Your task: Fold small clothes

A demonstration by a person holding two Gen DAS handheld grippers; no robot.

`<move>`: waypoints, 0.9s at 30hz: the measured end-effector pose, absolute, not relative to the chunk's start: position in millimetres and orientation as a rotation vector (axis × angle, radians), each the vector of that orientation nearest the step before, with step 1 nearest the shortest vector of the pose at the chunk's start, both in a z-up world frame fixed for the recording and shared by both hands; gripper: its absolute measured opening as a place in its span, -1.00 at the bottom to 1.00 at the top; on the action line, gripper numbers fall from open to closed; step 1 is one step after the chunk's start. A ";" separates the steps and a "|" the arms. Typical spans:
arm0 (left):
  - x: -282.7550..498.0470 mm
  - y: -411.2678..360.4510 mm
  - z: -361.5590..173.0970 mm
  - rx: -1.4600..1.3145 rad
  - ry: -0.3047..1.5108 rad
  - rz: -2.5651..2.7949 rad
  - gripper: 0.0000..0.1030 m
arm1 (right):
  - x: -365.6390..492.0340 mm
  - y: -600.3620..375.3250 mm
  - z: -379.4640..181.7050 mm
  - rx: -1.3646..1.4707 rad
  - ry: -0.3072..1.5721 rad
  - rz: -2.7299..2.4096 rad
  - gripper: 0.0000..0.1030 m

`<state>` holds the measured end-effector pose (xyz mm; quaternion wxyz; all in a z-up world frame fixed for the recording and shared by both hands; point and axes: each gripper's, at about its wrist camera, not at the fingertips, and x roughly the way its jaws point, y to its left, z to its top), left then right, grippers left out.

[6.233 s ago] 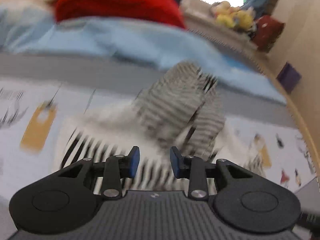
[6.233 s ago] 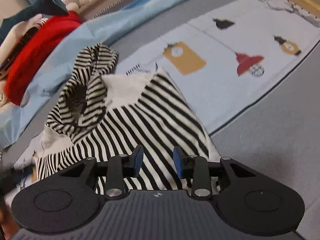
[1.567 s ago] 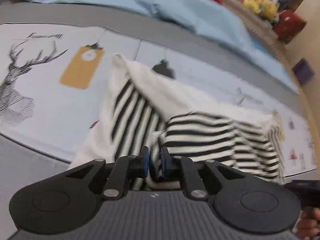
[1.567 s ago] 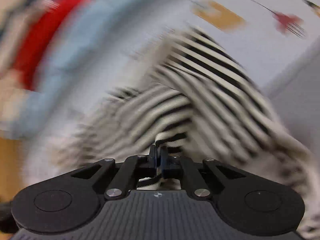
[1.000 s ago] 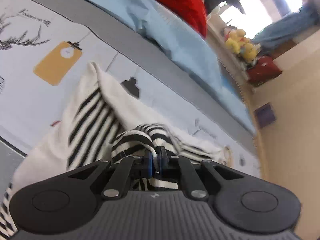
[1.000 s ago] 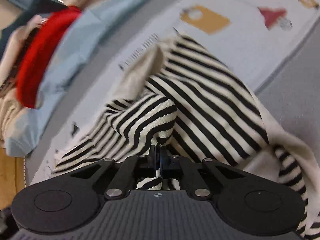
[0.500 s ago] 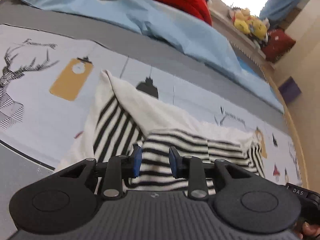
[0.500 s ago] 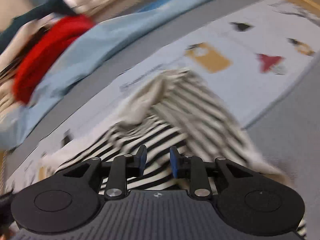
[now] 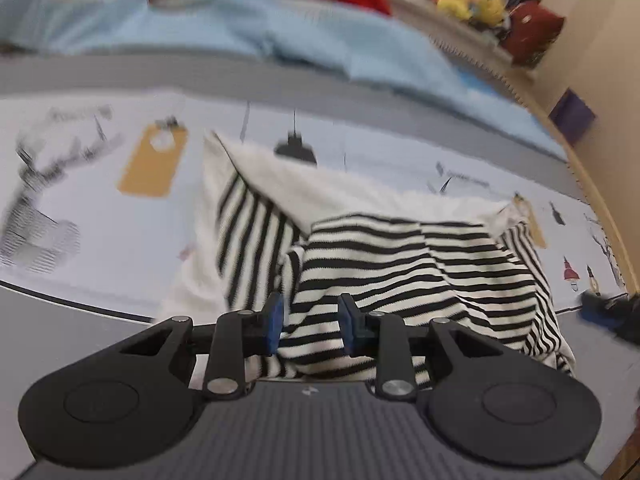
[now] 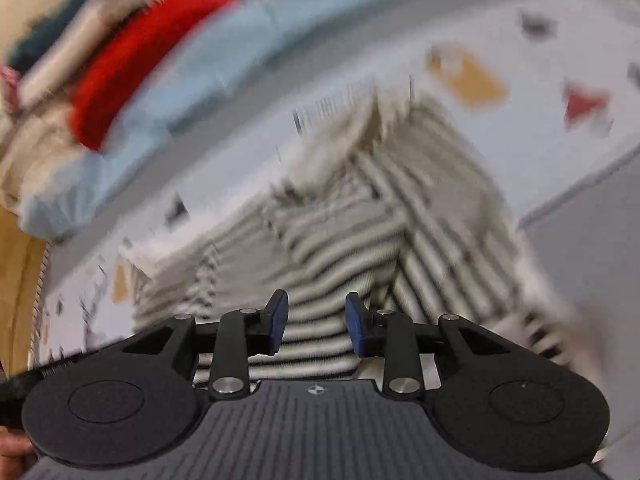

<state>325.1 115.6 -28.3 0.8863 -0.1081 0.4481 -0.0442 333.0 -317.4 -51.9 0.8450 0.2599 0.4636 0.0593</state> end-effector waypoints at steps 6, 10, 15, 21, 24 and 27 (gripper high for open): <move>236.3 133.0 29.4 -0.183 0.796 -0.134 -0.36 | 258.6 -368.1 7.0 0.519 0.777 0.073 -0.35; 179.5 148.1 39.6 -0.160 0.803 -0.181 -0.37 | 191.5 -387.2 17.7 0.429 0.763 0.107 -0.44; 123.9 169.3 17.7 -0.250 0.890 -0.165 -0.41 | 124.9 -386.1 -2.8 0.349 0.827 0.130 -0.53; 100.4 188.7 -36.3 -0.481 1.093 -0.099 -0.43 | 97.9 -382.1 -42.9 0.359 0.943 0.061 -0.52; 103.1 181.9 -53.9 -0.431 1.178 -0.070 -0.43 | 97.8 -381.1 -60.6 0.346 1.004 0.016 -0.50; 104.3 181.3 -62.3 -0.484 1.204 -0.100 -0.42 | 98.1 -379.6 -75.2 0.347 1.062 0.004 -0.38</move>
